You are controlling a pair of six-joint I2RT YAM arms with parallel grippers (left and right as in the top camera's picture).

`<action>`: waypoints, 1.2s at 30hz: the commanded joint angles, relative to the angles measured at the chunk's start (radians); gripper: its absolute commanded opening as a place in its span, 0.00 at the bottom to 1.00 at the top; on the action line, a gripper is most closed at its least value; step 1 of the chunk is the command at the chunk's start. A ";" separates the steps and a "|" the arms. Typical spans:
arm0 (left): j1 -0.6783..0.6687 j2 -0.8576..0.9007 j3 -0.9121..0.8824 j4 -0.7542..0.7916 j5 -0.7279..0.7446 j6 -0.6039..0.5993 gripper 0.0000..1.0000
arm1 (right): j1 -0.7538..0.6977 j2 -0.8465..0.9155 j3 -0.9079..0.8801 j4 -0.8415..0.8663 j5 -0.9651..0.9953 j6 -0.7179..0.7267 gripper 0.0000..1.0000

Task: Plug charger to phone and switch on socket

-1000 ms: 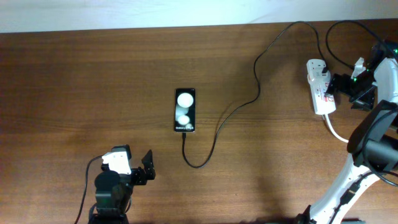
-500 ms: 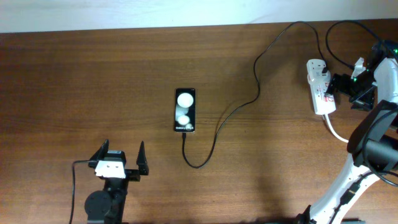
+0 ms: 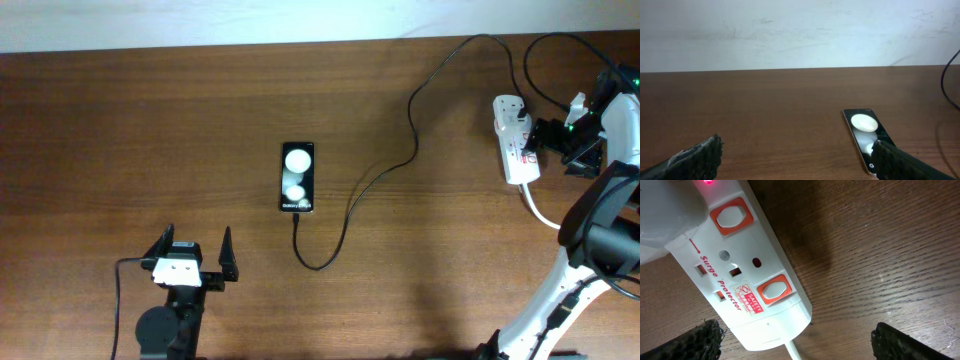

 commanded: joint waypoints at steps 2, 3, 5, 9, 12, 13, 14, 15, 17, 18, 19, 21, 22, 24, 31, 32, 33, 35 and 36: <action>0.005 -0.010 -0.004 -0.003 -0.011 0.019 0.99 | 0.005 -0.024 0.013 0.001 -0.002 0.000 0.99; 0.005 -0.010 -0.004 -0.003 -0.011 0.019 0.99 | 0.005 -0.024 0.013 0.001 -0.002 0.000 0.99; 0.005 -0.010 -0.004 -0.003 -0.011 0.019 0.99 | 0.005 -0.024 0.013 0.001 -0.002 0.000 0.99; 0.005 -0.010 -0.004 -0.003 -0.011 0.019 0.99 | 0.005 -0.024 0.013 0.001 -0.002 0.000 0.99; 0.005 -0.010 -0.004 -0.003 -0.011 0.019 0.99 | 0.006 -0.024 0.013 0.001 -0.002 0.000 0.99; 0.005 -0.010 -0.004 -0.003 -0.011 0.019 0.99 | 0.007 -0.033 0.013 0.000 -0.002 0.000 0.99; 0.005 -0.010 -0.004 -0.003 -0.011 0.019 0.99 | 0.011 -0.049 0.013 0.000 -0.002 0.000 0.99; 0.005 -0.010 -0.004 -0.003 -0.011 0.019 0.99 | 0.021 -0.084 0.013 0.000 -0.002 0.000 0.99; 0.005 -0.010 -0.004 -0.003 -0.011 0.019 0.99 | 0.047 -0.135 0.013 0.000 -0.002 0.000 0.99; 0.005 -0.010 -0.004 -0.003 -0.011 0.019 0.99 | 0.067 -0.173 0.013 0.000 -0.002 0.000 0.99; 0.005 -0.010 -0.004 -0.003 -0.011 0.019 0.99 | 0.087 -0.213 0.013 0.000 -0.002 0.000 0.99; 0.005 -0.010 -0.004 -0.003 -0.011 0.019 0.99 | 0.124 -0.280 0.013 0.000 -0.002 0.000 0.99; 0.005 -0.010 -0.004 -0.003 -0.011 0.019 0.99 | 0.146 -0.324 0.013 0.000 -0.002 0.000 0.99; 0.005 -0.010 -0.004 -0.003 -0.011 0.019 0.99 | 0.189 -0.401 0.013 0.000 -0.002 0.000 0.99; 0.005 -0.010 -0.004 -0.003 -0.011 0.019 0.99 | 0.335 -0.694 0.013 0.000 -0.002 0.000 0.99; 0.005 -0.010 -0.004 -0.003 -0.011 0.019 0.99 | 0.343 -0.737 0.013 0.000 -0.002 0.000 0.99; 0.005 -0.010 -0.004 -0.003 -0.011 0.019 0.99 | 0.349 -0.774 0.013 0.000 -0.002 0.000 0.99; 0.005 -0.010 -0.004 -0.003 -0.011 0.019 0.99 | 0.352 -0.858 0.013 -0.001 -0.002 0.000 0.99; 0.005 -0.010 -0.004 -0.003 -0.011 0.019 0.99 | 0.352 -0.902 0.013 -0.001 -0.002 0.000 0.99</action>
